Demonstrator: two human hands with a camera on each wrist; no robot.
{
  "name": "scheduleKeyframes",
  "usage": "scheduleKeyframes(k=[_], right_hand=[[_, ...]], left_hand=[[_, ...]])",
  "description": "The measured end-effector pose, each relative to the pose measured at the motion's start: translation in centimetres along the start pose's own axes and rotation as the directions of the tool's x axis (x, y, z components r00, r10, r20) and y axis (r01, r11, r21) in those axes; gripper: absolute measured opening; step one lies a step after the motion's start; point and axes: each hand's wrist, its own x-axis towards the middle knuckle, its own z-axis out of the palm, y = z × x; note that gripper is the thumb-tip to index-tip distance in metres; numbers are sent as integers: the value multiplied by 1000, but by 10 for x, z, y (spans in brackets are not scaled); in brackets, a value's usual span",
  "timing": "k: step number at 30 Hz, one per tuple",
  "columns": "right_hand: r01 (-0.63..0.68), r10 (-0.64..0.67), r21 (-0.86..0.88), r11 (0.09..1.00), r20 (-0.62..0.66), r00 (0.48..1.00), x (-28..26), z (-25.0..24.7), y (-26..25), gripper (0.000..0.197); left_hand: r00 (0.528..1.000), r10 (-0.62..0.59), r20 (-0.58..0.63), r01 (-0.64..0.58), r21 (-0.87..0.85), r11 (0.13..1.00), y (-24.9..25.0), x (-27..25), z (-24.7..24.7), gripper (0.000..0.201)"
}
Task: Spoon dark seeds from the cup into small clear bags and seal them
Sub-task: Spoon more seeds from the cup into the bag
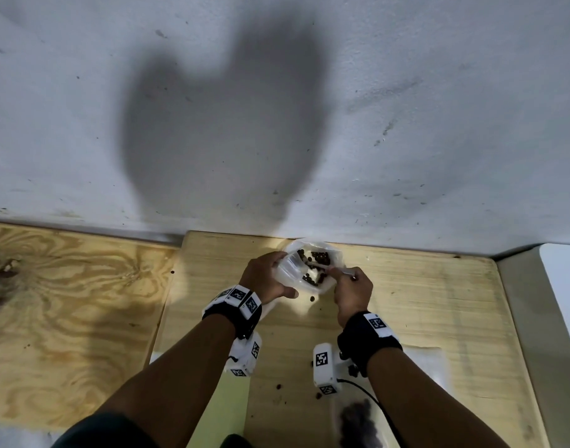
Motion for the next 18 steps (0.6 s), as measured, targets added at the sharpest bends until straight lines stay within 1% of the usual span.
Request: scheduleKeyframes(k=[4,8,14,16,18], right_hand=[[-22,23,19,1000,-21,1000,8,-20,-9,18],[-10,9,53,999,4,1000,8,-39,-21,11],[127,-131,122,984,31,991,-1,-53,-48,21],[193,-201,112,975,63,978,-4,-52,-55,23],[287,-294,78,955,110,949,-8,-48,-59,25]], left_hand=[[1000,4,-1,-4,13,1000,0,2,-3,103],[1000,-5,-6,5,7,1000,-2,3,-3,102],[999,-23,-27,22,-29,999,0,0,1,101],[999,-24,-35,23,-36,999,1,-1,2,100],[999,-30,-41,28,-46,999,2,-2,3,101]])
